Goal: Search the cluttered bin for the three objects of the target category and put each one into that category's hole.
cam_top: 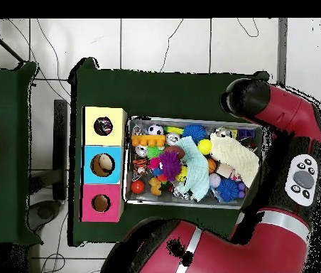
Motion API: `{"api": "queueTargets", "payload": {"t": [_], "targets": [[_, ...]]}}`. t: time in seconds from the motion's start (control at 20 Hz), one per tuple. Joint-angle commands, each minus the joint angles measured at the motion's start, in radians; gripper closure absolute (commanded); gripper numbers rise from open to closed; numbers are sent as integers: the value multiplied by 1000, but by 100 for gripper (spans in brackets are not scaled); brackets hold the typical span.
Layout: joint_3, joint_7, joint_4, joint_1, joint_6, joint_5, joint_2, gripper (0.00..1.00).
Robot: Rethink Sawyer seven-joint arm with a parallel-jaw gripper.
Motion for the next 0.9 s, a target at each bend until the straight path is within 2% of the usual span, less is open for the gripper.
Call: {"api": "queueTargets", "payload": {"t": [0.05, 0.4, 0.9], "targets": [[100, -94, 120, 3, 53, -41, -24, 100], [112, -90, 156, 6, 33, -34, -46, 100], [101, -97, 177, 25, 127, -23, -126, 100]]}}
